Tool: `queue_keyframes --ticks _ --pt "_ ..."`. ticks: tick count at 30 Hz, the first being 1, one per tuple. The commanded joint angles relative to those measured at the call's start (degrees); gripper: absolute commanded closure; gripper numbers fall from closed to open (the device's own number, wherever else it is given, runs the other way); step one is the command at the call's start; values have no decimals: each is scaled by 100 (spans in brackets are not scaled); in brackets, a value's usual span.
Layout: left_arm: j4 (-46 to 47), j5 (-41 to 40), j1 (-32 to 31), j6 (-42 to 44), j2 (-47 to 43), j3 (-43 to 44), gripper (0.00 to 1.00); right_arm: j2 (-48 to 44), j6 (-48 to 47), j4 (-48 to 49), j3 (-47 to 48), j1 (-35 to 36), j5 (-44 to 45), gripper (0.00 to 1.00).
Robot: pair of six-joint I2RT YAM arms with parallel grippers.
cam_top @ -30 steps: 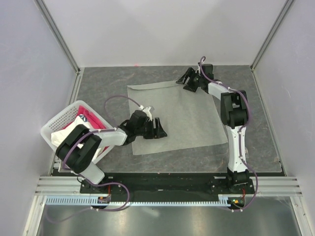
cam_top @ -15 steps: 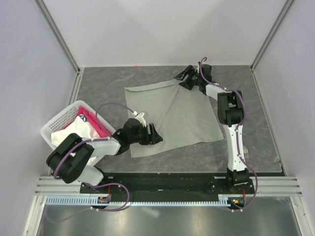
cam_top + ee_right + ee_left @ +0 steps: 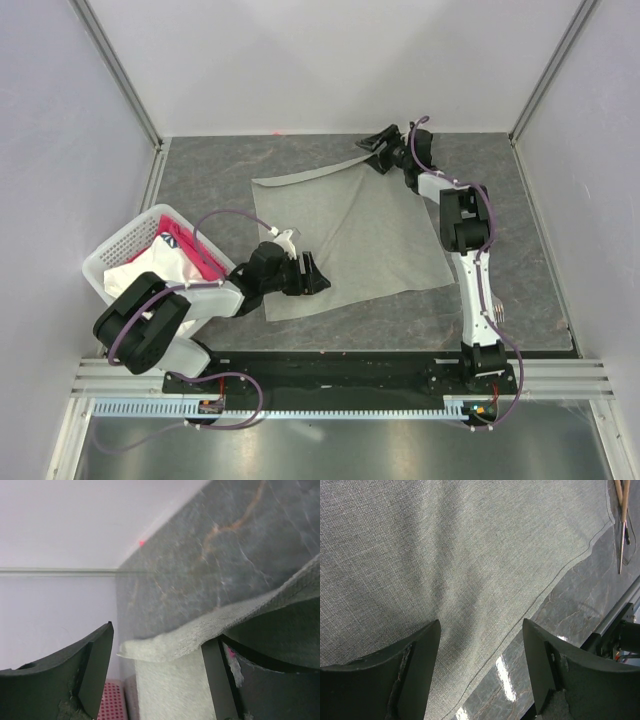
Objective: Fold the napkin, place the utensils inside, and roll it up
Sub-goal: Flatten the napkin out
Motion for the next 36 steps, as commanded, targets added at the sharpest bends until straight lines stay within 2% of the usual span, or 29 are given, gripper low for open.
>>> queue_keyframes --ticks 1,7,11,17,20,23,29,33,35,36 --pt "-270 -200 -71 -79 76 3 25 284 626 744 763 3 44 23" --pt "-270 -227 -107 -97 76 47 25 715 1004 893 1573 82 203 22" --pt "-349 -227 -115 -9 40 240 25 593 873 920 1627 91 159 22" --pt "-1059 -376 -115 369 -109 916 25 224 23 -116 1645 74 132 22" --pt "-1577 -543 -107 562 -276 1311 24 39 -584 -994 1601 56 290 21" --pt "-1895 -552 -107 755 -539 1733 23 -146 -735 -1365 1285 -23 291 22" --pt "-3186 -324 139 1326 -978 2919 18 -830 -1473 -1814 556 -119 72 22" --pt "-3890 10 902 1582 -1304 3517 14 -1882 -2105 -2076 -401 -164 -43 22" --pt "-4101 177 1375 1757 -1479 3545 13 -2402 -2895 -2863 -1066 -172 184 22" --pt "-4145 195 1527 1819 -1654 3501 12 -2988 -3124 -3077 -1367 -172 568 22"
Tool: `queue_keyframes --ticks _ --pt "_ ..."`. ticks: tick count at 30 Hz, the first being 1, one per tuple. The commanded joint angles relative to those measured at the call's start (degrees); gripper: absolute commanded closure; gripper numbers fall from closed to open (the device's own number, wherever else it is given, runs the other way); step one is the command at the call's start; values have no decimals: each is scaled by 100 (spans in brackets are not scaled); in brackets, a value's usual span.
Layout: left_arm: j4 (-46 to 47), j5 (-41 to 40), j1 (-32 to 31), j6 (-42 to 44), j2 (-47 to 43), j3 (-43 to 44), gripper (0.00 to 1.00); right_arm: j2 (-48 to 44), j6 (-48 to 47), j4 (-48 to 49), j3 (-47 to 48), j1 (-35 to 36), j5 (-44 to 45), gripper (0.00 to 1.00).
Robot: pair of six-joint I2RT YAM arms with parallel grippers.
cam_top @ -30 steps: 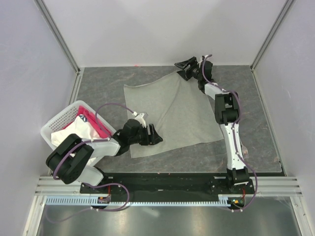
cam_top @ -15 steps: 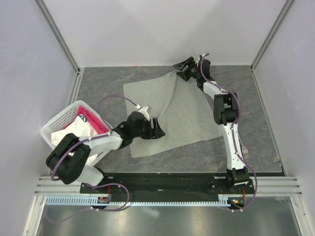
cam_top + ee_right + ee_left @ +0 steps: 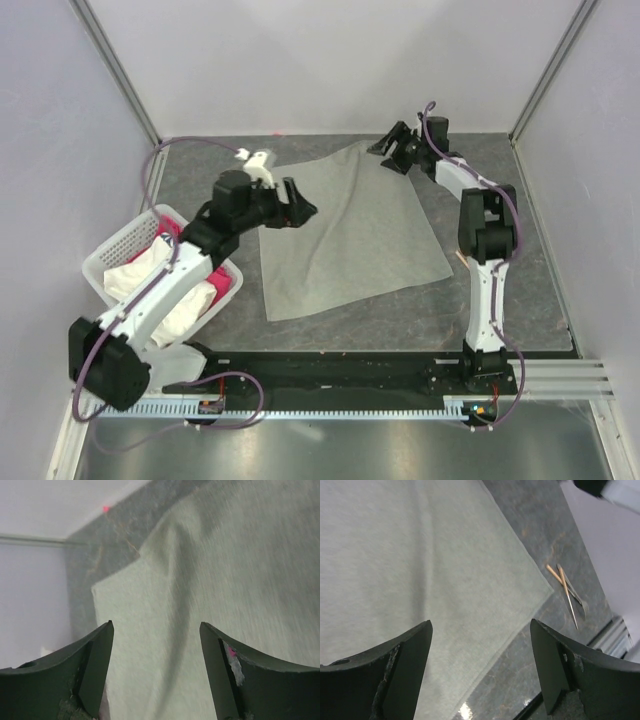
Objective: Fold the napkin, place the utensils inside, and roll it up
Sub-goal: Flatten the napkin out, then fold the napkin
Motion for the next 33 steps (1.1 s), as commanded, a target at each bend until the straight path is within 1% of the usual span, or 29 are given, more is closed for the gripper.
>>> queue_keyframes --ticks 1,2,3,4,5,6,7,8,10,11,12,14,15,17,21,22,27,29,33 --pt "-871 270 828 743 -578 126 12 -1899 -1749 -1181 -1163 0 617 22" --pt "-890 234 1064 823 -657 74 11 -2224 -1937 -1636 -1784 9 906 22" --pt "-916 164 1162 998 -780 -49 11 -2819 -2113 -1858 -2103 9 1414 23" --pt "-968 129 1242 1078 -816 -102 10 -3112 -2245 -2060 -2411 0 1706 24" --pt "-977 102 1373 1174 -842 -137 10 -3385 -2455 -2445 -2980 9 1944 24" --pt "-1004 76 1427 1323 -851 -190 10 -3866 -2527 -2632 -3255 0 2459 24" --pt "-1039 76 1462 1377 -843 -190 10 -4080 -2571 -2807 -3510 -17 2673 24" --pt "-1117 119 1549 1430 -834 -164 10 -4265 -2650 -3114 -3957 -35 2780 24" --pt "-1179 304 1603 1623 -799 -59 10 -4687 -2712 -3292 -4381 -254 3018 25" --pt "-1232 357 1620 1693 -799 -6 10 -4784 -2729 -3362 -4766 -376 3036 27" --pt "-1250 401 1629 1798 -799 64 10 -4924 -2730 -3406 -4935 -656 3036 29" --pt "-1285 401 1647 1896 -842 100 10 -5031 -2747 -3390 -5347 -948 2835 32" --pt "-1311 331 1647 1940 -869 82 10 -5092 -2747 -3363 -5463 -1149 2843 32" --pt "-1294 313 1647 1940 -956 -31 10 -5067 -2730 -3293 -5700 -1282 2571 36" --pt "-1338 156 1638 2001 -1088 -155 11 -4952 -2633 -3231 -5868 -1528 2509 39" --pt "-1329 129 1647 2019 -1123 -173 11 -4935 -2624 -3214 -5894 -1564 2491 42" --pt "-1355 -3 1638 2063 -1150 -182 11 -4979 -2598 -3170 -6035 -1617 2438 47" --pt "-1364 32 1638 2063 -1141 -181 11 -4979 -2589 -3170 -6105 -1626 2412 52" --pt "-1356 32 1638 2046 -1159 -182 11 -5049 -2554 -3126 -6228 -1626 2298 54"
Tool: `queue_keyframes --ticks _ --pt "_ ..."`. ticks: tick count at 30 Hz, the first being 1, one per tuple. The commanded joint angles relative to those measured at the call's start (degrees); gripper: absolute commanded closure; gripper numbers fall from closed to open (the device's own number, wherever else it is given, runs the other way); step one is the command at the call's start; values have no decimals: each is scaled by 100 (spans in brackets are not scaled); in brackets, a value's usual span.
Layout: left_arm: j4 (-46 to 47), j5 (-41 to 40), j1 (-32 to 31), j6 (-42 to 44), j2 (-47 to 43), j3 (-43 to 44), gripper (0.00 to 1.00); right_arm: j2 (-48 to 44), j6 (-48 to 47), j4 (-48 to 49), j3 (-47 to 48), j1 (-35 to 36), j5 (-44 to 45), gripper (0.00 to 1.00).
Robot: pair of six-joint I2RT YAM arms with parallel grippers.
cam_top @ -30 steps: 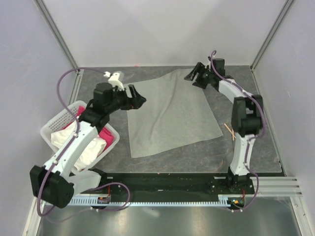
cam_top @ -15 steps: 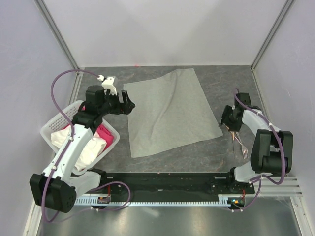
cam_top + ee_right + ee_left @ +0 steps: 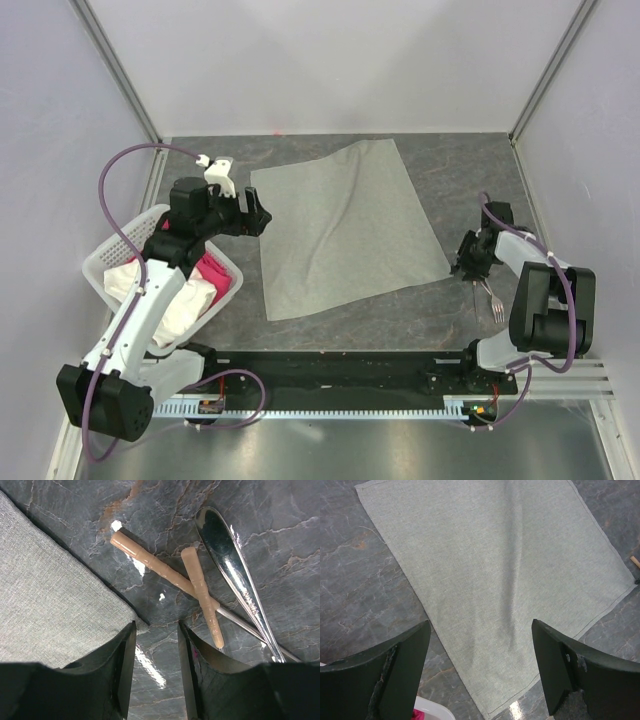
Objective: Fold the napkin, place the utensils inside, and roll it up
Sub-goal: Fold the napkin
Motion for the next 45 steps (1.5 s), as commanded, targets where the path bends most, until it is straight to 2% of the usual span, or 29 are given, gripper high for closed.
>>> queue_keyframes --ticks 1,7,16,22,30,45 --pt "37 -64 27 234 -99 -20 11 -114 30 94 -157 -19 -187 55" --pt "45 -38 18 216 -108 -46 11 -140 38 103 -210 -19 -302 59" --pt "37 -3 27 181 -81 -55 11 -333 82 68 -236 -10 -495 59" --pt "45 -12 18 172 -81 -64 11 -281 47 94 -254 -10 -408 59" --pt "37 -20 18 181 -90 -64 11 -79 47 182 -210 -10 -214 64" --pt "37 -82 19 198 -117 -73 11 211 -49 322 -104 -2 -82 65"
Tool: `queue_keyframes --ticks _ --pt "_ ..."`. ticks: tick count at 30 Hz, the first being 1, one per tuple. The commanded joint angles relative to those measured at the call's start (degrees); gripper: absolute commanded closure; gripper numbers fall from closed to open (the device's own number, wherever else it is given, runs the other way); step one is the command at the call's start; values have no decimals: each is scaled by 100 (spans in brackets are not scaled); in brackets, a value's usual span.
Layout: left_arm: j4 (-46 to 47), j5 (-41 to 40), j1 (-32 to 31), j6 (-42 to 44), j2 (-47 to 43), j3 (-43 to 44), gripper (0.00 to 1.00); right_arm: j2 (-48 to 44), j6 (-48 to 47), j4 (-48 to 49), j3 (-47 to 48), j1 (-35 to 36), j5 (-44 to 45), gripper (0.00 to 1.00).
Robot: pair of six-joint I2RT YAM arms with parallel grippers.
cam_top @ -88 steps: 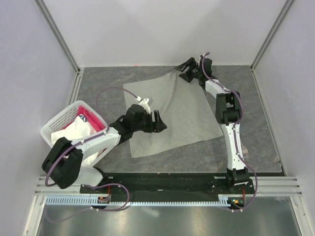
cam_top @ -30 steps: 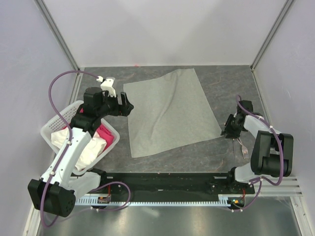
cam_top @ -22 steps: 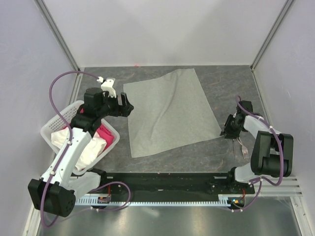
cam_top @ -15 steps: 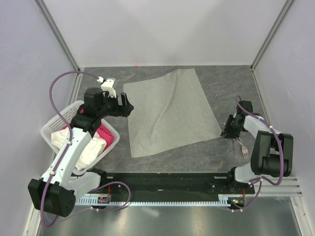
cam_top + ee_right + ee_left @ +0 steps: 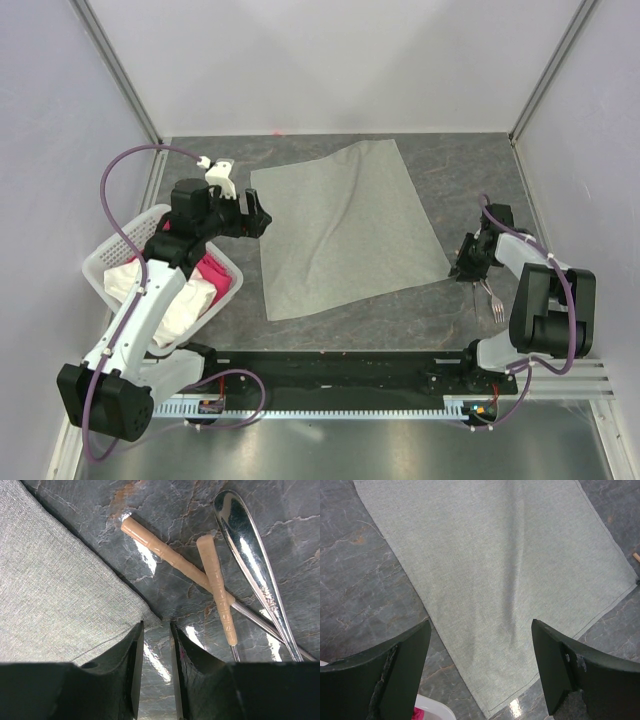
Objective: Fold the napkin, place the utensils inside, and roll it up
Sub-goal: Fold the napkin
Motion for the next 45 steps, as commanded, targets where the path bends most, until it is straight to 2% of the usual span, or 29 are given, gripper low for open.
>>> queue_keyframes --ticks 1,9,17,29,38,41,45 --pt "61 -84 18 207 -127 -18 11 308 -84 248 58 9 248 66" --pt "61 -110 18 216 -110 -18 11 615 -251 319 145 97 344 76" --pt "61 -102 27 216 -119 -18 11 493 -260 257 251 124 634 100" --pt "61 -58 18 190 -136 -27 11 -210 -155 -200 523 124 1776 100" --pt "78 4 18 163 -215 -44 11 -571 -23 -499 734 141 1725 100" --pt "70 4 18 146 -207 -44 11 -606 143 -569 1006 404 1689 100" --pt "78 -5 19 128 -215 -44 11 -335 565 -543 1576 1361 1645 100"
